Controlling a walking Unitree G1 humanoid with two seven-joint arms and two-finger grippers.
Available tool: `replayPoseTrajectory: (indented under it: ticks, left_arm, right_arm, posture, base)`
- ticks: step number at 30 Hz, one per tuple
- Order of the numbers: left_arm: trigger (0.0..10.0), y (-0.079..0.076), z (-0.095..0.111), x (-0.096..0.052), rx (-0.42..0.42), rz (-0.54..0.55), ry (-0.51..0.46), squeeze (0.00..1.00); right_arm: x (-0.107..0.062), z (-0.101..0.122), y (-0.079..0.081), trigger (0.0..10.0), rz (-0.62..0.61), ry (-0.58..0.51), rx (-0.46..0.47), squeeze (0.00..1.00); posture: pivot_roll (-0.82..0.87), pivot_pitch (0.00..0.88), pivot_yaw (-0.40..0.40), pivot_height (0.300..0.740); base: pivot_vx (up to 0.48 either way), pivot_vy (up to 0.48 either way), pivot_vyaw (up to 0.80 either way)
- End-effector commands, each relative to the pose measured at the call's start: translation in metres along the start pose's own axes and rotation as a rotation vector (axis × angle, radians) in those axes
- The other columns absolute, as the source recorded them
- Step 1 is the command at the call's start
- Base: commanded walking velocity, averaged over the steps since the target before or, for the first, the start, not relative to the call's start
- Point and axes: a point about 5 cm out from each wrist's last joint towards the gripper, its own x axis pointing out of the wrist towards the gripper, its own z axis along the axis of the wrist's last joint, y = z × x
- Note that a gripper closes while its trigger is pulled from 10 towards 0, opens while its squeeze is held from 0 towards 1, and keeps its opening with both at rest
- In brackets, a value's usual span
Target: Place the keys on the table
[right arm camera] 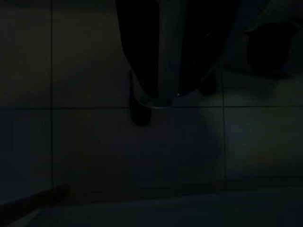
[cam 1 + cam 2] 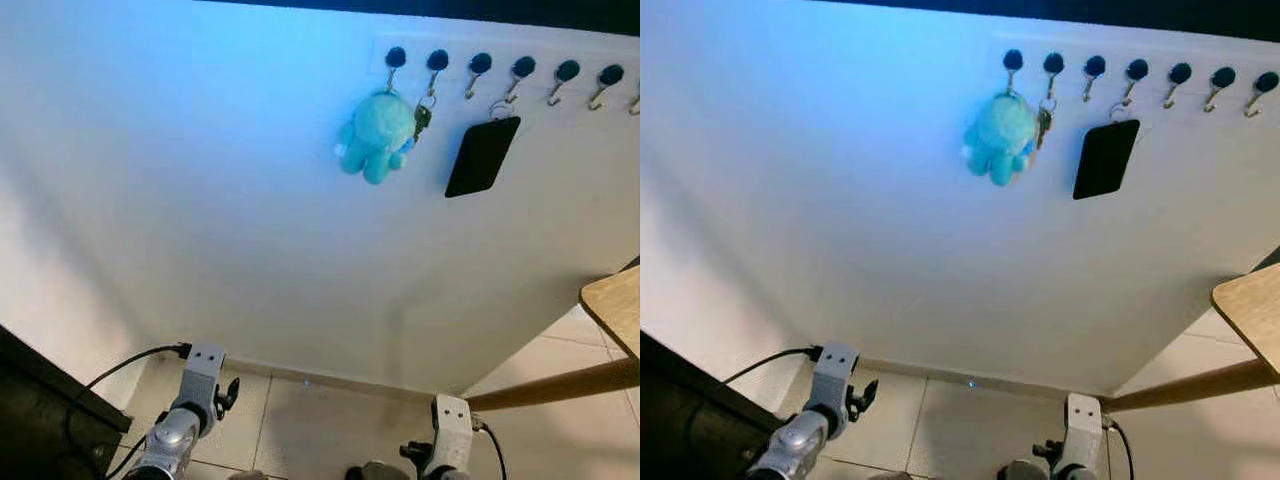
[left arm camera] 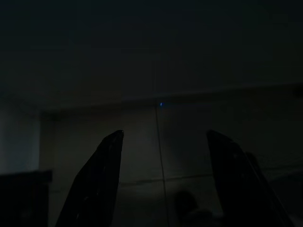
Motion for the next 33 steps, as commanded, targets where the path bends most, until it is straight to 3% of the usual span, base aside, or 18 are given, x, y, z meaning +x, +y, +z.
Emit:
replayPoseTrajectory:
  ticks: [1,6,11,15,16,18,19,22,23,25,26,27,28,33]
  left_arm:
    - [10.0,-0.002,-0.007,-0.002,0.008,-0.008,0.029,0.0]
    - [10.0,0.0,-0.007,-0.003,-0.012,0.015,0.018,0.0]
    - [10.0,0.003,-0.004,-0.004,-0.007,0.014,-0.014,0.0]
    - [10.0,0.009,0.009,-0.005,0.012,-0.011,-0.115,0.0]
    - [10.0,0.009,0.009,-0.005,0.012,-0.011,-0.115,0.0]
    - [10.0,0.014,0.016,-0.007,0.013,-0.026,-0.174,0.0]
    - [10.0,0.014,0.016,-0.007,0.013,-0.026,-0.174,0.0]
    - [10.0,0.015,0.034,-0.011,-0.036,-0.085,-0.31,0.0]
    - [10.0,0.015,0.034,-0.011,-0.036,-0.085,-0.31,0.0]
    - [10.0,0.004,0.054,-0.017,-0.012,-0.204,-0.444,0.0]
    - [10.0,-0.001,0.062,-0.02,-0.004,-0.24,-0.487,0.0]
    - [10.0,-0.001,0.062,-0.02,-0.004,-0.24,-0.487,0.0]
    - [10.0,-0.008,0.079,-0.026,0.022,-0.292,-0.572,0.0]
    - [10.0,-0.015,0.102,-0.034,0.054,-0.329,-0.685,0.0]
  right_arm:
    - [-0.001,-0.004,-0.002,10.0,-0.012,0.014,0.015,0.0]
    - [-0.001,0.0,-0.003,10.0,-0.01,-0.002,0.007,0.0]
    - [0.002,0.022,0.002,10.0,0.038,-0.128,-0.065,0.0]
    - [-0.002,0.056,0.007,10.0,0.089,-0.343,-0.228,0.0]
    - [-0.002,0.056,0.007,10.0,0.089,-0.343,-0.228,0.0]
    - [-0.01,0.078,0.015,10.0,0.135,-0.51,-0.293,0.0]
    - [-0.01,0.078,0.015,10.0,0.135,-0.51,-0.293,0.0]
    - [-0.031,0.117,0.029,10.0,0.191,-0.784,-0.356,0.0]
    - [-0.031,0.117,0.029,10.0,0.191,-0.784,-0.356,0.0]
    - [-0.052,0.146,0.036,10.0,0.163,-0.986,-0.427,0.0]
    - [-0.06,0.156,0.038,10.0,0.143,-1.055,-0.436,0.0]
    - [-0.06,0.156,0.038,10.0,0.143,-1.055,-0.436,0.0]
    - [-0.077,0.176,0.041,10.0,0.1,-1.183,-0.426,0.0]
    - [-0.099,0.2,0.042,10.0,0.026,-1.337,-0.423,0.0]
  posture:
    - [0.06,0.05,-0.014,0.74]
    - [0.06,0.048,-0.013,0.74]
    - [0.06,0.048,-0.013,0.74]
    - [0.05,0.044,-0.005,0.74]
    - [0.05,0.044,-0.005,0.74]
    - [0.04,0.043,0.002,0.74]
    - [0.04,0.043,0.002,0.74]
    - [0.03,0.043,0.006,0.74]
    - [0.03,0.043,0.006,0.74]
    - [0.03,0.045,-0.006,0.74]
    - [0.03,0.045,-0.006,0.74]
    - [0.03,0.045,-0.006,0.74]
    - [0.04,0.049,-0.011,0.74]
    - [0.04,0.054,-0.011,0.74]
  base:
    - [0.0,-0.48,0.0]
    - [0.0,-0.288,0.0]
    - [0.0,0.0,0.0]
    - [0.0,0.0,0.0]
    - [0.0,0.0,0.0]
    - [0.0,0.0,0.0]
    - [0.0,0.0,0.0]
    - [0.0,0.0,0.0]
    - [0.0,0.0,0.0]
    - [0.0,0.0,0.0]
    - [0.0,0.0,0.0]
    - [0.0,0.0,0.0]
    - [0.0,0.0,0.0]
    - [0.0,0.0,0.0]
